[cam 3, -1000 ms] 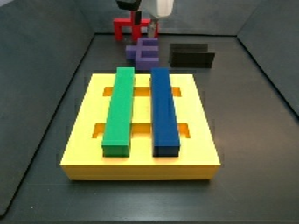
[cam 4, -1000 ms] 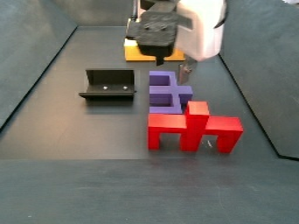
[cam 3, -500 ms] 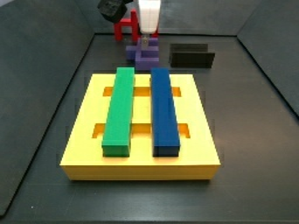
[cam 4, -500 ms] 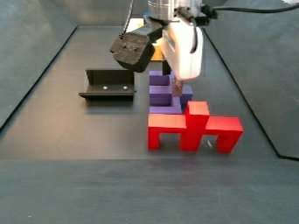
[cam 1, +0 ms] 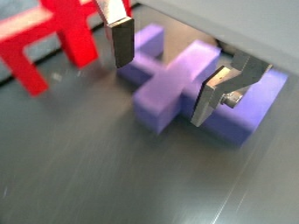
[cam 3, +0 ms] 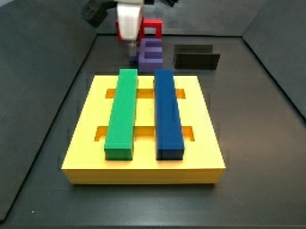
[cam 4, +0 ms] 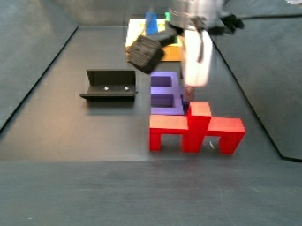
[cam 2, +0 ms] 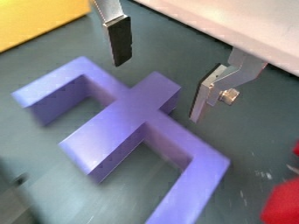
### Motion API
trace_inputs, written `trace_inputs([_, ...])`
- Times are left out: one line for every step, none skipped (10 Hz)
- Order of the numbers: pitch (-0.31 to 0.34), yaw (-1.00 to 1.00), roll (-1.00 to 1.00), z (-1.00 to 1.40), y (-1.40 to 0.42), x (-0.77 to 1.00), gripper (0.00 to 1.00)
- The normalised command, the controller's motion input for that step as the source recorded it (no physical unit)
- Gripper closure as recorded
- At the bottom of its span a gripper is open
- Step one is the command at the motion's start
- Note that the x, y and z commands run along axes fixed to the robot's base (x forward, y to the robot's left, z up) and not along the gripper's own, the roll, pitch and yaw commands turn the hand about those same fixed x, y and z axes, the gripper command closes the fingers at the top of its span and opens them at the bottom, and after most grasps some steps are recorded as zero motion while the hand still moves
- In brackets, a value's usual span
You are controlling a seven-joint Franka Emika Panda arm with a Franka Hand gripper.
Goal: Pick up the purple object. Move up. Place the purple object on the fixture. Regrasp the purple object. Move to above the board. Insert the purple object.
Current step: Pick up the purple object.
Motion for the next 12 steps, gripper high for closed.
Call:
trace_inputs([-0.071, 0.0, -0.02, -0.45, 0.0, -0.07, 0.0])
trace_inputs([-0.029, 0.0, 0.0, -0.29, 0.04, -0.06, 0.0])
trace_inputs([0.0, 0.0, 0.0, -0.28, 0.03, 0.05, 0.0])
trace_inputs([0.07, -0.07, 0.0, -0.24, 0.06, 0.17, 0.0])
trace_inputs([0.023, -0.04, -0.01, -0.1, 0.04, 0.05, 0.0])
trace_inputs([0.054, 0.0, -0.03, -0.03, 0.07, 0.16, 0.0])
trace_inputs([0.034, 0.0, -0.03, -0.04, 0.1, 0.13, 0.0])
trace_inputs([0.059, 0.0, -0.02, 0.0, 0.07, 0.21, 0.0])
trace_inputs([0.104, 0.0, 0.0, -0.02, 0.0, 0.28, 0.0])
trace_inputs([0.0, 0.0, 0.0, 0.0, 0.0, 0.0, 0.0])
trace_inputs([0.0, 0.0, 0.0, 0.0, 0.0, 0.0, 1.0])
trace_inputs([0.0, 0.0, 0.0, 0.0, 0.0, 0.0, 1.0])
